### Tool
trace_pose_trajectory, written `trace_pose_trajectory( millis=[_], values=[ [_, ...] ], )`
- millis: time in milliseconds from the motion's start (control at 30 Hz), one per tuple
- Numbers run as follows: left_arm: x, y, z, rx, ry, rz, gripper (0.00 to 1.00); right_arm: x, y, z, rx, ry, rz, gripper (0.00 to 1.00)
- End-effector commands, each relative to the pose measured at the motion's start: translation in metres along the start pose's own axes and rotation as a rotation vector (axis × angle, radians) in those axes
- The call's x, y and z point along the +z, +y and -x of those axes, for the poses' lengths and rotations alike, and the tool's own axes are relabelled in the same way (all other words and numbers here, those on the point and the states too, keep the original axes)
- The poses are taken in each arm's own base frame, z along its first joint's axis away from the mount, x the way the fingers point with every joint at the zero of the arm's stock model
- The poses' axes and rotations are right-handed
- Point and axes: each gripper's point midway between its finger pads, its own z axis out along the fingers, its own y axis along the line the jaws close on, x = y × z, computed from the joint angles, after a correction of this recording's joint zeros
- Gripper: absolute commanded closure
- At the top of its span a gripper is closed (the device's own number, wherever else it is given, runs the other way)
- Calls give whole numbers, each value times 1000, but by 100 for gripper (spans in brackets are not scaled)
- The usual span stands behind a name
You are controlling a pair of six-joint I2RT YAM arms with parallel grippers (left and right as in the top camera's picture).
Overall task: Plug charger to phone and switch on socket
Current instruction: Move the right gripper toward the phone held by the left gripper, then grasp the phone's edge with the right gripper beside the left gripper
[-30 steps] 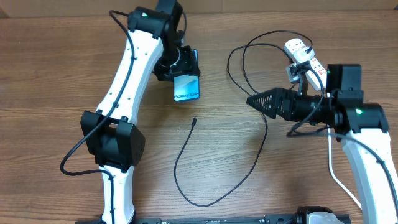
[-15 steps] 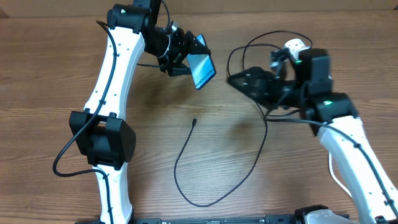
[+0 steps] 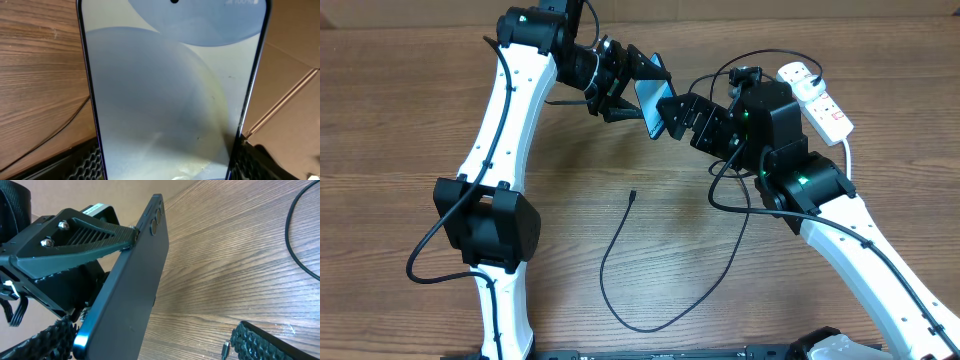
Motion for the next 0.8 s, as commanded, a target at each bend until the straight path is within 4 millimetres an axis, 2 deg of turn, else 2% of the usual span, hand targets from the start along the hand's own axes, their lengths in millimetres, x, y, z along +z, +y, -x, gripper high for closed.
trace_pose_trajectory(
  millis=[0,133,200,300,500,700,767],
  values=[
    [-6,-16,-12,22,25,-49,41,4,0,8,2,-21,-11,0],
    [-2,-16,-16,27,32,-42,42,21,-5,7,-51,-7,-11,0],
    [0,-16,-16,21,30,-35,42,22,8,7,-95,-2,52,0],
    [0,-16,-16,6,29,-33,43,22,15,9,-105,-11,81,0],
    [0,-1,2,-70,-75,53,43,22,8,17,-105,-61,34,0],
    [-2,6,13,-110,-141,90,42,24,11,15,-122,-101,-7,0],
    [-1,5,14,-118,-146,86,43,26,17,10,-133,-105,-7,10]
  ],
)
